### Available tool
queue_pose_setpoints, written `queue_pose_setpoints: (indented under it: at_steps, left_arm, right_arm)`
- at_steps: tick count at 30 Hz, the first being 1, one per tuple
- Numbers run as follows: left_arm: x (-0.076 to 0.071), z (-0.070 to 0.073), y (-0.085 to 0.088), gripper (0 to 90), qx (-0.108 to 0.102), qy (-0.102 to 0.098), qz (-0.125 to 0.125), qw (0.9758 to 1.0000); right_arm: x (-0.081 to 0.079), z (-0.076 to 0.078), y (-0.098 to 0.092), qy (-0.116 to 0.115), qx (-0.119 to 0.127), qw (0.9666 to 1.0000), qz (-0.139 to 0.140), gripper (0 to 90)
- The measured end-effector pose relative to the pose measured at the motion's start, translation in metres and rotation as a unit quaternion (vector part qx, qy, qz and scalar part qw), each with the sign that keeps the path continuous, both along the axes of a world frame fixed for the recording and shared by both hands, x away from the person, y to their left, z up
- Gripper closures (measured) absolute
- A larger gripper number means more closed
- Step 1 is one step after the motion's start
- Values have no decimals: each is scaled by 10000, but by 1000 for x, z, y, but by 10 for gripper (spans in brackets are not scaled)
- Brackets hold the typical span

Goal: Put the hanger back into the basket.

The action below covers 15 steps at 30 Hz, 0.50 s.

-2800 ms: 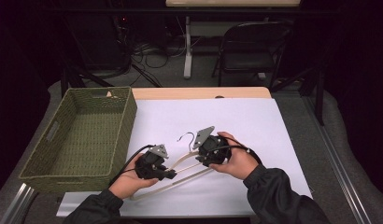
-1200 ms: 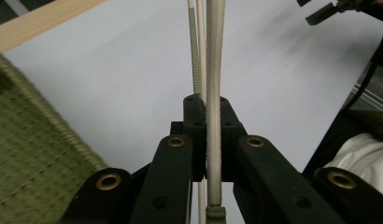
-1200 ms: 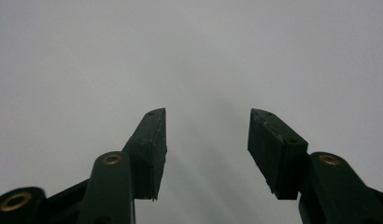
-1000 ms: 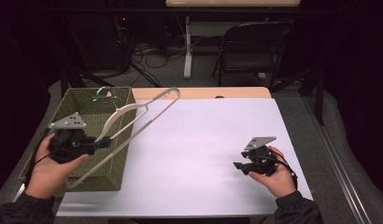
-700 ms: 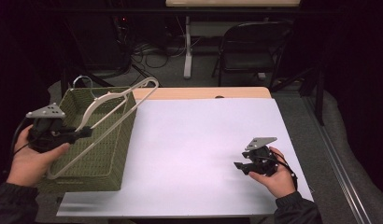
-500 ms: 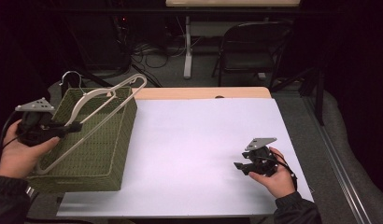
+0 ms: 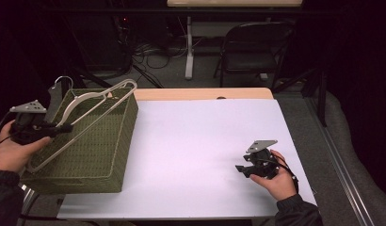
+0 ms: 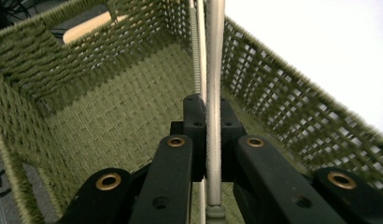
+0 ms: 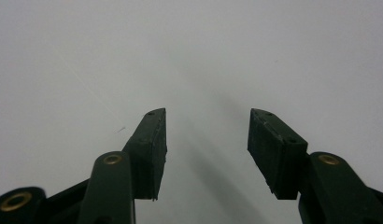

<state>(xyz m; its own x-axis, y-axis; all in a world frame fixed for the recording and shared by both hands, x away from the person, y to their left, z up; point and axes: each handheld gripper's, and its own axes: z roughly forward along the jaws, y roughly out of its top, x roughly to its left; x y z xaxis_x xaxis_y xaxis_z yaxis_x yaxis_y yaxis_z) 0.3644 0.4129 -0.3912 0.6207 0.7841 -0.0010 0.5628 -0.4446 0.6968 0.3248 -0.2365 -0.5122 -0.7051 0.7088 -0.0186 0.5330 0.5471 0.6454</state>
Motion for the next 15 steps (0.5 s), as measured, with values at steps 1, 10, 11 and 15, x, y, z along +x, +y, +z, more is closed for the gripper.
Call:
queue_pose_setpoints:
  at_steps: [1, 10, 11, 15]
  left_arm:
    - [1, -3, 3, 870, 14, 34, 2, 10000]
    - [4, -23, 22, 870, -344, 25, 81, 9994]
    - [5, -24, 24, 871, -380, 32, 108, 9992]
    - [6, -30, 31, 869, -500, 70, 204, 9985]
  right_arm:
    - [0, -1, 0, -1, 13, 10000, 0, 469]
    - [1, -7, 4, 31, 2, 10000, 15, 469]
    - [1, -7, 4, 31, 19, 10000, 7, 469]
    - [1, -9, 3, 88, -8, 10000, 9, 469]
